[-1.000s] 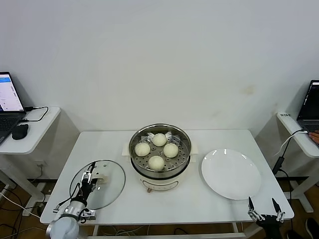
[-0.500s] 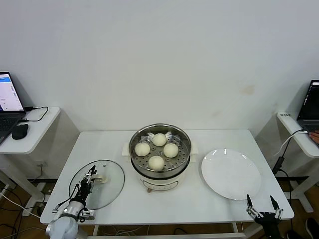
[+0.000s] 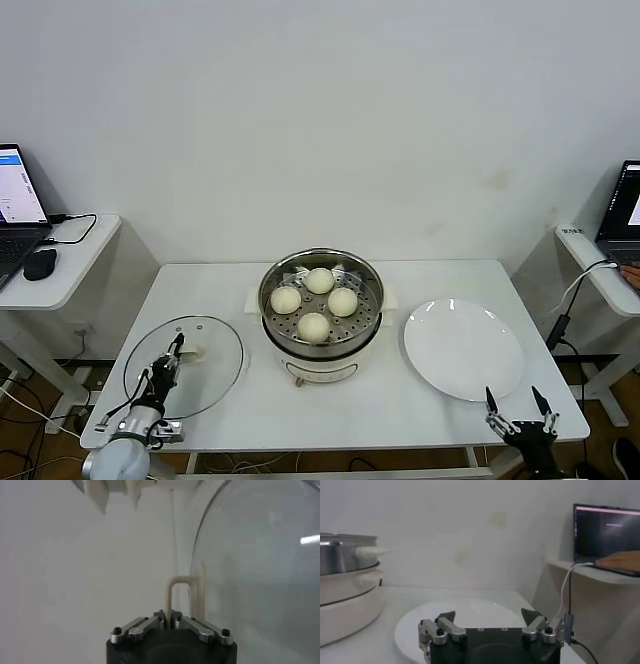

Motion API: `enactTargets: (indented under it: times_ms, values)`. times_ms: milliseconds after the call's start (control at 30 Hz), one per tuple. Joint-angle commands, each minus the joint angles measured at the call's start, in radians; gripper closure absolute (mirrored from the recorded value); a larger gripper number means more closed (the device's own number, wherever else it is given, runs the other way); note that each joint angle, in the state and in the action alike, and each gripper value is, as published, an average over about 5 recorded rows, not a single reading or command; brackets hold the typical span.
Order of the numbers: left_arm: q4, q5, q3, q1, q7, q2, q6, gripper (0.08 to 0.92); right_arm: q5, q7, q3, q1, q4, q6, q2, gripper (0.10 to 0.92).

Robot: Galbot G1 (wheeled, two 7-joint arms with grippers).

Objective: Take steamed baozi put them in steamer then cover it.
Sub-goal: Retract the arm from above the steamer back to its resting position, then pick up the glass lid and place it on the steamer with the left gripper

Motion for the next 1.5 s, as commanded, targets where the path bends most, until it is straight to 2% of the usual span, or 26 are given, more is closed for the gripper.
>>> enactTargets:
  times_ms: [33, 233, 400, 567, 733, 900, 1100, 1500]
  values:
    - [-0.294, -0.151, -0.042, 0.109, 0.094, 0.088, 0.060, 0.862, -0.013, 0.000, -0.023, -0.011, 0.017, 0.005, -0.008, 0.202]
    - [-0.424, -0.321, -0.073, 0.128, 0.204, 0.193, 0.150, 0.862, -0.027, -0.003, -0.034, -0.020, 0.017, 0.014, -0.016, 0.203]
    - [-0.503, -0.421, -0.055, 0.115, 0.257, 0.263, 0.216, 0.862, -0.049, -0.005, -0.035, -0.020, 0.024, 0.016, -0.019, 0.203]
    - [-0.561, -0.455, 0.022, 0.053, 0.292, 0.317, 0.277, 0.862, -0.083, -0.008, -0.038, -0.021, 0.023, 0.025, 0.000, 0.202]
    - [-0.594, -0.429, 0.183, -0.053, 0.325, 0.333, 0.343, 0.862, -0.130, 0.000, -0.048, -0.013, 0.012, 0.036, 0.027, 0.203]
    - [-0.552, -0.400, 0.366, -0.208, 0.342, 0.293, 0.388, 0.862, -0.190, 0.008, -0.059, 0.004, 0.006, 0.040, 0.060, 0.202]
    - [-0.463, -0.305, 0.522, -0.387, 0.381, 0.179, 0.430, 0.862, -0.256, 0.007, -0.071, 0.041, 0.008, 0.025, 0.093, 0.203]
    - [-0.311, -0.158, 0.647, -0.521, 0.456, 0.012, 0.475, 0.862, -0.301, 0.008, -0.088, 0.078, -0.018, 0.027, 0.111, 0.203]
